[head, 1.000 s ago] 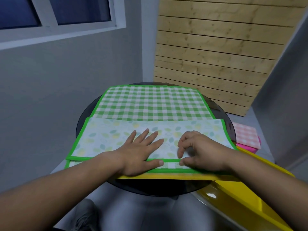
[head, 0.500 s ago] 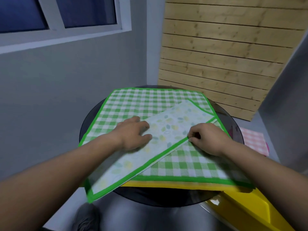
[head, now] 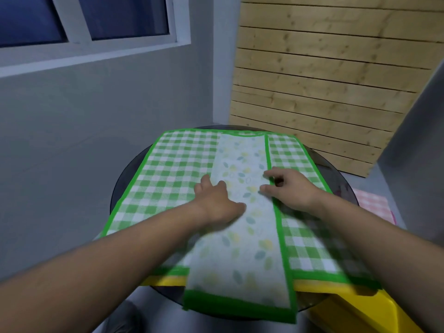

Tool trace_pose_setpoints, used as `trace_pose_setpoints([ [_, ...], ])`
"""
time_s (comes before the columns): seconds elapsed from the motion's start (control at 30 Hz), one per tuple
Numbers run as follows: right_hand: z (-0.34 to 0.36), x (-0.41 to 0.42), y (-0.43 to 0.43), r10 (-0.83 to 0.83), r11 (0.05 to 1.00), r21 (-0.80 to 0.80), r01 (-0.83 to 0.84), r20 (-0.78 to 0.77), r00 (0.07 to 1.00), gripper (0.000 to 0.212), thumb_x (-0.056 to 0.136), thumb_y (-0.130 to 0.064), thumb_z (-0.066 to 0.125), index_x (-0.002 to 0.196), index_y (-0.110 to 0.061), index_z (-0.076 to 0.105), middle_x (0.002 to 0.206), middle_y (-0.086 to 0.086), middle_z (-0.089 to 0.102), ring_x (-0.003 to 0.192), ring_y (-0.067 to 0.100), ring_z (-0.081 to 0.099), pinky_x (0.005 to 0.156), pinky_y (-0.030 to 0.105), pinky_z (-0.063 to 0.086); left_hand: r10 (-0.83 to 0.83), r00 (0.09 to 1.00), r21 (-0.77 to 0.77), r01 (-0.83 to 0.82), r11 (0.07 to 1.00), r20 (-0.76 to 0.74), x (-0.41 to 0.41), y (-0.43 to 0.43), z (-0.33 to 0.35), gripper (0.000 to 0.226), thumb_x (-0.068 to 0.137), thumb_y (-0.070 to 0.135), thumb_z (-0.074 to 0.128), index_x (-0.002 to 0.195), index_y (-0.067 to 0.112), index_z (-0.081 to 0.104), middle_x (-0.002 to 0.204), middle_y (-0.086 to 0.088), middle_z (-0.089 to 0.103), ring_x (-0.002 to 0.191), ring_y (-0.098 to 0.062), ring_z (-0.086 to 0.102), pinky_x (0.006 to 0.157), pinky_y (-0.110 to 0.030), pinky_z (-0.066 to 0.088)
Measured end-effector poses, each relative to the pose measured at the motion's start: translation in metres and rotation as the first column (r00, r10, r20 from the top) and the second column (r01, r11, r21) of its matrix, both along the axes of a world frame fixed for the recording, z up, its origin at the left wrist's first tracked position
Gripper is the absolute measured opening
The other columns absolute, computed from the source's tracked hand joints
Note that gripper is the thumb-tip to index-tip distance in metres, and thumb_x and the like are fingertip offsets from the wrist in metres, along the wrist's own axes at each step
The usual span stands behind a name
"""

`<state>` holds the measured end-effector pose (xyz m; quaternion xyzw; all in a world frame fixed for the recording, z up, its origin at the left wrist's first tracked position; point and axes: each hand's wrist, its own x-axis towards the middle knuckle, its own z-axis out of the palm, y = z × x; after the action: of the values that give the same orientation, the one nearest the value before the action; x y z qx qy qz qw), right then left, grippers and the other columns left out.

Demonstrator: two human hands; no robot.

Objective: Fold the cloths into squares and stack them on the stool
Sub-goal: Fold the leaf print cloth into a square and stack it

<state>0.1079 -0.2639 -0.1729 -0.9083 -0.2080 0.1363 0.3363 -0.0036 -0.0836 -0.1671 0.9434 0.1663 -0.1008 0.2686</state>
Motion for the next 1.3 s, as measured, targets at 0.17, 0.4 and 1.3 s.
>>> trace_pose_setpoints([
  [0.17,0.009,-0.009,-0.011,-0.094,0.995,-0.016,0.097,0.116,0.989,0.059,0.081,-0.037,0.077,0.133,-0.021,0.053,0.128,0.001,0.055,0.11,0.02,0.06,0.087,0.03,0.047,-0.059,0.99,-0.034,0.064,0.997,0.127,-0.009,-0.006,-0.001,0.061,0.085,0.048,0.061,0.137,0.022,0.042,0.164,-0.007,-0.001,0.15,-0.027,0.001,0.115,-0.041,0.022],
  [0.4,0.018,-0.046,-0.03,-0.149,0.982,-0.126,0.143,-0.036,0.988,0.039,0.073,-0.042,0.082,0.099,-0.021,0.061,0.093,0.0,0.064,0.071,0.016,0.061,0.061,0.027,0.045,-0.425,0.899,0.269,0.387,0.882,0.102,-0.036,0.006,-0.012,0.072,0.088,0.072,0.043,0.147,0.03,0.037,0.164,-0.004,0.016,0.151,-0.021,0.011,0.121,-0.04,0.019],
  [1.3,0.004,-0.125,-0.053,0.53,0.845,-0.203,-0.494,0.199,0.824,0.012,0.081,-0.037,0.076,0.088,-0.032,0.068,0.108,-0.017,0.058,0.106,-0.003,0.05,0.089,0.01,0.036,-0.636,0.711,0.357,0.534,0.766,0.301,-0.094,0.004,-0.031,0.052,0.082,0.073,0.048,0.112,0.032,0.058,0.111,0.012,0.048,0.1,-0.01,0.044,0.093,-0.032,0.04],
])
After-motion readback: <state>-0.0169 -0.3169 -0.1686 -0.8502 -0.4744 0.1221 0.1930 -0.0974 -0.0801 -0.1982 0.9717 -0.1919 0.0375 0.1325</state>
